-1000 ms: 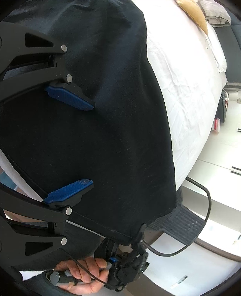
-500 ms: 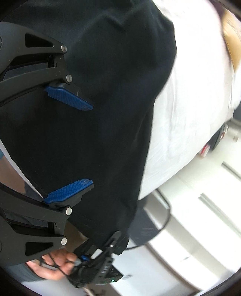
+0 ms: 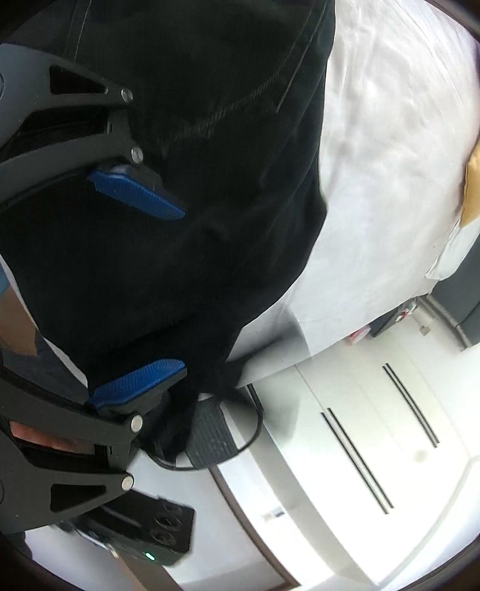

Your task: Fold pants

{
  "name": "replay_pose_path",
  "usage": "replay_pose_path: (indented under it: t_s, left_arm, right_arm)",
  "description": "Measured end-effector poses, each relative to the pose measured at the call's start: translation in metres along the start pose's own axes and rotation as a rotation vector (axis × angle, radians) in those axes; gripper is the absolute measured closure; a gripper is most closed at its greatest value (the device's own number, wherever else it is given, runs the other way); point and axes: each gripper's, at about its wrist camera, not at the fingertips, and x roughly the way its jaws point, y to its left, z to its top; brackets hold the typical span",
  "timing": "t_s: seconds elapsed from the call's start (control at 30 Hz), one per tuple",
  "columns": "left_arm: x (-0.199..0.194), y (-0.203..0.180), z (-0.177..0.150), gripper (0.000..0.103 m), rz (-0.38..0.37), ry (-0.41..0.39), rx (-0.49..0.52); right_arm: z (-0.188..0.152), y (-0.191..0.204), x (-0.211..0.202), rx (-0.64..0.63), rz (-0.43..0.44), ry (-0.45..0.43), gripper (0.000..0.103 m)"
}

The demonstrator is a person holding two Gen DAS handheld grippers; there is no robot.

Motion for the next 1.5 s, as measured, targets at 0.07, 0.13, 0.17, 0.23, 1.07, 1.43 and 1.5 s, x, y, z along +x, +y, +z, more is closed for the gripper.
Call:
replay_pose_path:
  t_s: [0.07, 0.13, 0.17, 0.23, 1.07, 1.43, 1.5]
  left_arm:
    - [-0.006, 0.004, 0.002, 0.015, -0.024, -0.004, -0.036]
    - [-0.007, 0.009, 0.005, 0.015, -0.061, -0.001, -0.083]
    - [-0.006, 0.01, 0.007, 0.012, -0.076, 0.001, -0.104]
    - [0.001, 0.012, 0.009, 0.006, -0.076, 0.016, -0.136]
    - [0.027, -0.001, 0.043, 0.098, -0.047, 0.205, 0.013]
    - [0.029, 0.052, 0.018, 0.095, 0.034, 0.213, -0.041]
    - [0.032, 0.06, 0.016, 0.094, 0.025, 0.219, -0.057]
  right_arm:
    - [-0.001, 0.01, 0.016, -0.01, 0.017, 0.036, 0.093]
    - [-0.004, 0.017, 0.025, -0.022, 0.018, 0.057, 0.093]
    - [-0.005, 0.02, 0.027, -0.034, 0.018, 0.062, 0.093]
    - [-0.006, 0.022, 0.028, -0.048, 0.011, 0.063, 0.093]
    - [-0.023, 0.056, 0.014, -0.202, 0.021, -0.021, 0.093]
    - [-0.042, 0.08, 0.06, -0.274, 0.06, 0.078, 0.093]
    - [-0.048, 0.077, 0.071, -0.274, 0.056, 0.126, 0.089]
